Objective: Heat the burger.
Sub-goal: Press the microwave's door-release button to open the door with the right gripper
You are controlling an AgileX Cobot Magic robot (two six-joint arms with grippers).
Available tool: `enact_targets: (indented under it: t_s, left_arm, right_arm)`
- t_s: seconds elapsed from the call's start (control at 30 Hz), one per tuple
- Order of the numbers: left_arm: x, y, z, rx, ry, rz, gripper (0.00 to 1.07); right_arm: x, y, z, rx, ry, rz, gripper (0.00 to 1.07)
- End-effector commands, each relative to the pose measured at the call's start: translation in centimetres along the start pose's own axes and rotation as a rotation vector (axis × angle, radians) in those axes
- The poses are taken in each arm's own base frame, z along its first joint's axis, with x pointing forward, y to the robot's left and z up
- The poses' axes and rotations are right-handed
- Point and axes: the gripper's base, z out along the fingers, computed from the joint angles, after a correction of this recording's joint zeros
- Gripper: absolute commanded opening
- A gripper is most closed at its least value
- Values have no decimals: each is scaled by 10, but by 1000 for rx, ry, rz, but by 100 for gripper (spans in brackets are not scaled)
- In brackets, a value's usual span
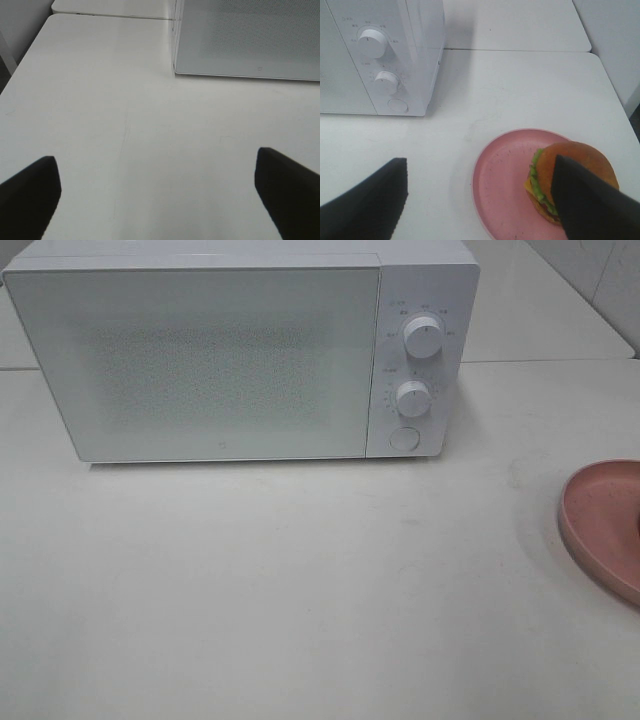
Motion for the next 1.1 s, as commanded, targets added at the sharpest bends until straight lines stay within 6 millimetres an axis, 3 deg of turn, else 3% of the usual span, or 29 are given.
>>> enact_targets:
  t_s: [0.03, 0.17, 0.27, 0.37, 0.43, 0.77, 1.1]
  left_arm:
    - [1, -1, -2, 5, -17, 0, 98]
    - [1, -1, -2, 5, -17, 0, 98]
    - [1, -1, -2, 5, -17, 0, 98]
    - [1, -1, -2, 5, -17, 0, 98]
    - [1, -1, -2, 5, -17, 0, 98]
    - [1, -1, -2, 5, -17, 0, 98]
    - [1, -1, -2, 5, -17, 0, 98]
  right_arm:
    - [-10, 0, 10, 4, -45, 3, 75]
    - [-16, 0, 23, 3, -56, 3, 75]
    - [-23, 1, 45, 2, -59, 3, 75]
    - [-24, 1, 48, 1, -63, 3, 75]
    - [-27, 1, 66, 2, -52, 3, 75]
    - [-29, 1, 102, -1, -69, 1, 75]
    - [2, -2, 114, -5, -210, 48, 75]
